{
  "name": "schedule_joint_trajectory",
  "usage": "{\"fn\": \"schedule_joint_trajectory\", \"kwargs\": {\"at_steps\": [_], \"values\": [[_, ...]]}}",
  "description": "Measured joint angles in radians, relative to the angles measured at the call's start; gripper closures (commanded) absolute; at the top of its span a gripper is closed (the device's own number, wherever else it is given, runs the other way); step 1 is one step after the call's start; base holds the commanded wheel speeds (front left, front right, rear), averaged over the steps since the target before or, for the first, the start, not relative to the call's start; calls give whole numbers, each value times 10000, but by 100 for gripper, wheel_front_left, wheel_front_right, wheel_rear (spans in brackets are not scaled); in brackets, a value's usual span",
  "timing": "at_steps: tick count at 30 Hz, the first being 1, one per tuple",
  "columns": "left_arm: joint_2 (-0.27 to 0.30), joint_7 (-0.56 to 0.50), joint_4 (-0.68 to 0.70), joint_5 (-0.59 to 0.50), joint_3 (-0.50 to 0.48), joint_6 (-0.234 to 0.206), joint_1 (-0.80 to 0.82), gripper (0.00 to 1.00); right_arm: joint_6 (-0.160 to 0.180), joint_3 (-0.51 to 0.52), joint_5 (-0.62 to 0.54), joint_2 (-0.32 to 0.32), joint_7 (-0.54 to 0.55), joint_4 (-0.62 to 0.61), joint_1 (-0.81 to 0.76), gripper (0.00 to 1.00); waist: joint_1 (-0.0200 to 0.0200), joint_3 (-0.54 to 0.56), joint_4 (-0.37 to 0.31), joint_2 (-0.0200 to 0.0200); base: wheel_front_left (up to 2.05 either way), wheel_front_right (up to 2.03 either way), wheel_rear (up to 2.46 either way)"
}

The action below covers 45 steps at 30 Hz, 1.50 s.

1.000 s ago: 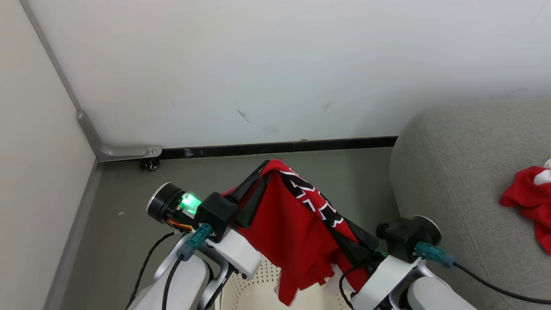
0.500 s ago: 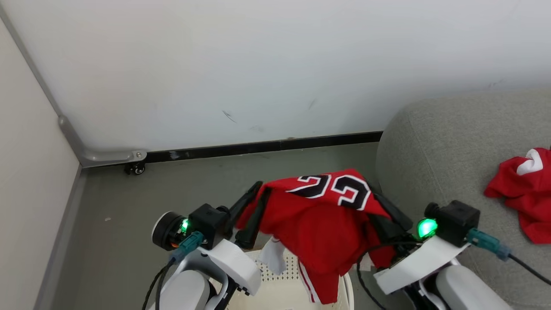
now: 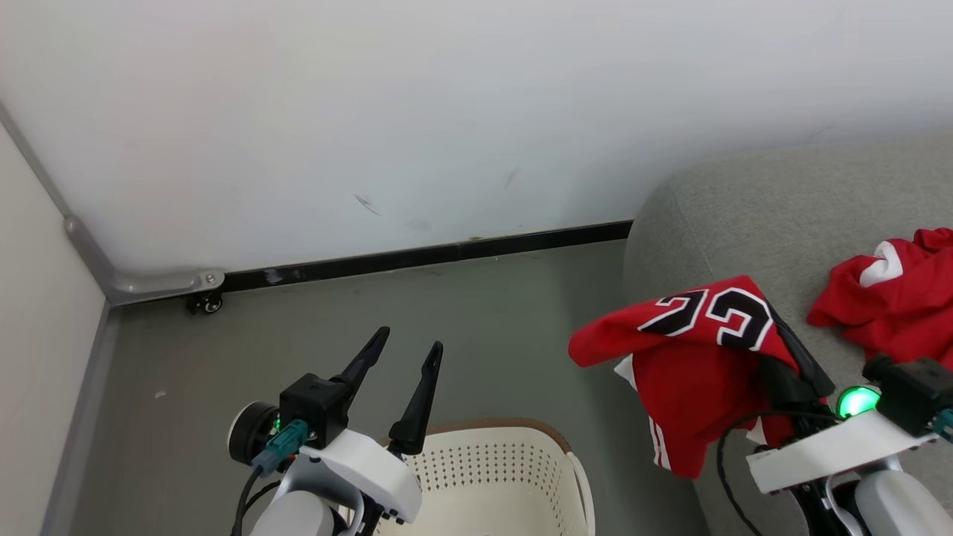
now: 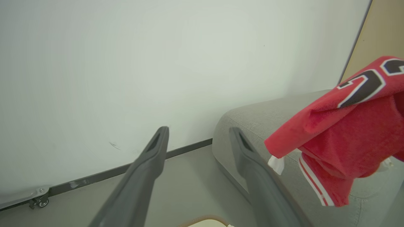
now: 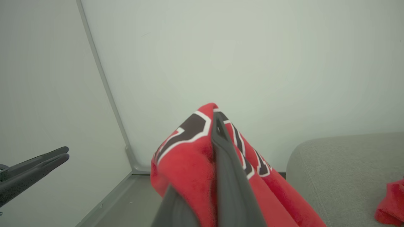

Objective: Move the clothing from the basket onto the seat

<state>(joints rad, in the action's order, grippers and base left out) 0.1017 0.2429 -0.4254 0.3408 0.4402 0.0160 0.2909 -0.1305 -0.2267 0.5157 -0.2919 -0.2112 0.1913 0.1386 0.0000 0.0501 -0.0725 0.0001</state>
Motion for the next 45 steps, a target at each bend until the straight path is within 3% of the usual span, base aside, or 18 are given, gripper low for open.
{"fn": "schedule_joint_trajectory", "kwargs": {"at_steps": [9,22,45], "values": [[111,38,128,-2,-128,-73,-36,0,0,965,-215,332,-4,-468,-968,100,0,36,-400,0,0,0,0],[98,40,230,-46,-184,-67,-208,0,0,1563,-681,711,38,-1402,-1850,100,0,25,-1283,0,0,0,0],[107,52,748,-278,-805,-167,-240,0,0,1685,-1028,1081,792,-2475,-2411,100,0,-135,-2913,0,0,0,0]]}}
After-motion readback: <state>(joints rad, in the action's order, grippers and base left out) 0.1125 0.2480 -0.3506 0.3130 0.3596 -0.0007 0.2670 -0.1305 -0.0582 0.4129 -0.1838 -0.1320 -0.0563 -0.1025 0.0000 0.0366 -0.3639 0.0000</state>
